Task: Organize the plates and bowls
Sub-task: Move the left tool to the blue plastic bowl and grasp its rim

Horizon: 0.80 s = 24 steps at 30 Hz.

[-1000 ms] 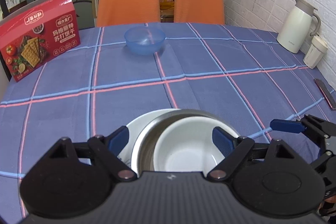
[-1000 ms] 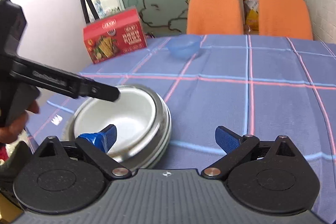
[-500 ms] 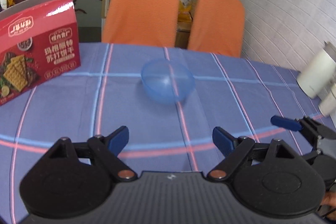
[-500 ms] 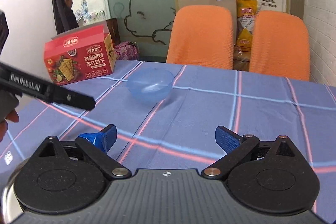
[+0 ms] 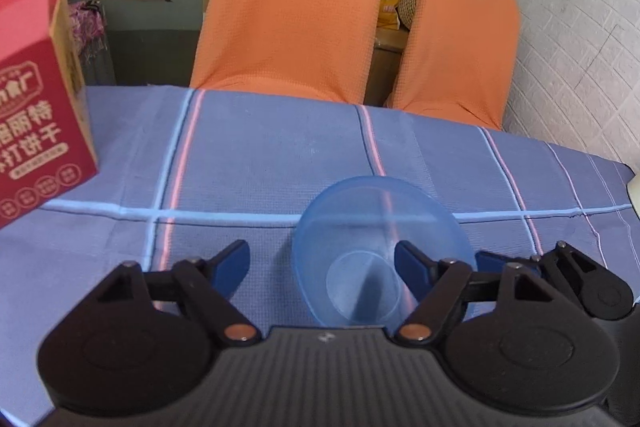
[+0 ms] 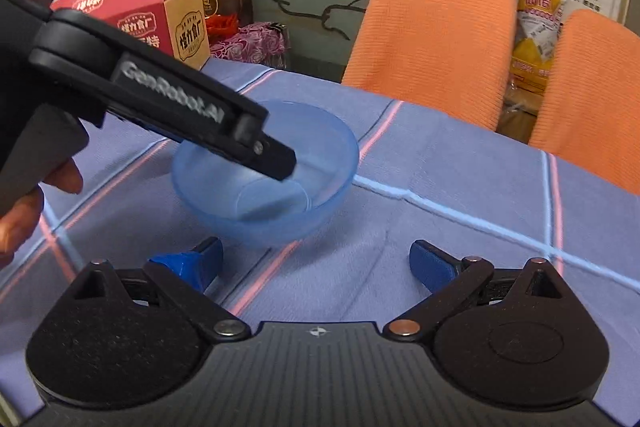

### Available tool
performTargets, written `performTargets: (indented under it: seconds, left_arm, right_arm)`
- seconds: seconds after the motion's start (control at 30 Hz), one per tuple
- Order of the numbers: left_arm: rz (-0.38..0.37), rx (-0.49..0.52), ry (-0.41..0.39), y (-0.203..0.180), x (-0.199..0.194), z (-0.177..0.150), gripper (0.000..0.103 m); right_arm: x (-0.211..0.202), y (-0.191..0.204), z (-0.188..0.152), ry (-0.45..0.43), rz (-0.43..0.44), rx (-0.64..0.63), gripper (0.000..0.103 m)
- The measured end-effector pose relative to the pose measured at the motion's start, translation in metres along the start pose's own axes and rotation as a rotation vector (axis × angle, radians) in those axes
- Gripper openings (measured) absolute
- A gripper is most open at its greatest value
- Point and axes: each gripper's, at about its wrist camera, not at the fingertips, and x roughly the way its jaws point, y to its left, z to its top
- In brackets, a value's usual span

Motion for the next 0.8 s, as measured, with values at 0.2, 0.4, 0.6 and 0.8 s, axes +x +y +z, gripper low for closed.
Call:
performTargets:
  seconds: [0.2, 0.4, 0.6, 0.8]
  left_arm:
    - [0.010, 0.035, -0.025, 0.000, 0.003, 0.000, 0.068]
    - [-0.005, 0.052, -0.016, 0.000, 0.005, 0.002, 0.040]
    - [-0.024, 0.075, -0.041, -0.011, -0.027, -0.008, 0.039]
    - [-0.066, 0.080, -0.034, -0.032, -0.083, -0.038, 0.038]
  right_arm:
    - [0.004, 0.006, 0.005, -0.042, 0.011, -0.020, 0.086]
    - [0.008, 0.014, 0.016, -0.092, 0.054, -0.015, 0.083]
    - [-0.021, 0.032, 0.019, -0.151, 0.018, -0.104, 0.083]
    - [-0.081, 0.047, 0.010, -0.176, 0.016, -0.084, 0.084]
